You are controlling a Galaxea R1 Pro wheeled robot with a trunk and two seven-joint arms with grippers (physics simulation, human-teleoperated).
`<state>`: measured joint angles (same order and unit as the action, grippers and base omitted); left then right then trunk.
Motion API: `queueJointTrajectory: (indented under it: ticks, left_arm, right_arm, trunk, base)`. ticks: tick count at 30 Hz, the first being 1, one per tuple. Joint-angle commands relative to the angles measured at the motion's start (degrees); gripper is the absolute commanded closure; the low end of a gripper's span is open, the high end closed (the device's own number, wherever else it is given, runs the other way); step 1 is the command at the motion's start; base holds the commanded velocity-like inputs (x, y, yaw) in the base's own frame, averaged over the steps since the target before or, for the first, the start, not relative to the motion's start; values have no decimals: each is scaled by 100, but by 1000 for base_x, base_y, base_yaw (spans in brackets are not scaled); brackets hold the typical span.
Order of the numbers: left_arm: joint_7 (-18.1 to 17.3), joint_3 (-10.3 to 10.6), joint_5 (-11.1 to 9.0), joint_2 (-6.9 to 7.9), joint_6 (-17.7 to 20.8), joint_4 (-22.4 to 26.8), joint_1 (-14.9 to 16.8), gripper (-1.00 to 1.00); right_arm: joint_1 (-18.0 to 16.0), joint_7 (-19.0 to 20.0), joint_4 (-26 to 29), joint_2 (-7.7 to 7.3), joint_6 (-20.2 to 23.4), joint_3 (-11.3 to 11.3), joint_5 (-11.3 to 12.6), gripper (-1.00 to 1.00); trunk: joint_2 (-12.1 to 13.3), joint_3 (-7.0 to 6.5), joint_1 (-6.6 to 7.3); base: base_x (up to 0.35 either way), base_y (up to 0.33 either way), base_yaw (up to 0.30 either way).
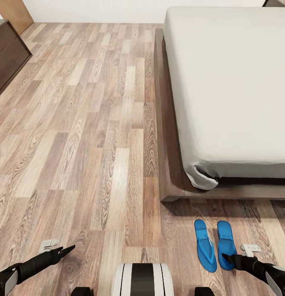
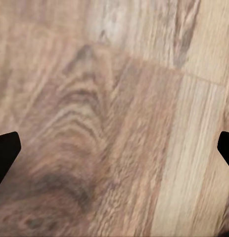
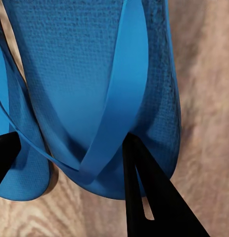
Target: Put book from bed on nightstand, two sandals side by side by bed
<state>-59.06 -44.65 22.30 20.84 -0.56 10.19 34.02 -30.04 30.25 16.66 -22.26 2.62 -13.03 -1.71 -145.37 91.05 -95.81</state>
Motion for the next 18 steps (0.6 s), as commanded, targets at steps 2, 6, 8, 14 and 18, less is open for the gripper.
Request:
queueJointTrajectory:
  ticks: [2,6,8,14,18]
  left_arm:
    - [-20,-50,55,-1,-5,1,3,-100]
    - [-19,-52,55,-1,-5,1,3,-100]
    - [-18,-52,55,-1,-5,1,3,-100]
    - [-18,-52,55,-1,-5,1,4,-100]
    - [-18,-52,55,-1,-5,1,2,-100]
  right_arm:
    - [-2,60,3,3,37,-51,-5,100]
    - [-2,60,3,3,37,-51,-5,100]
    - [-2,60,3,3,36,-51,-5,100]
    - [-2,60,3,3,36,-51,-9,-100]
    - [-2,60,3,3,37,-51,-6,-100]
  trunk:
    - [-1,3,1]
    - [-1,3,1]
    - [-1,3,1]
    - [-1,3,1]
    - [-1,3,1]
  base:
    - [0,0,0]
    - [0,0,0]
    - [0,0,0]
    - [0,0,0]
    - [0,0,0]
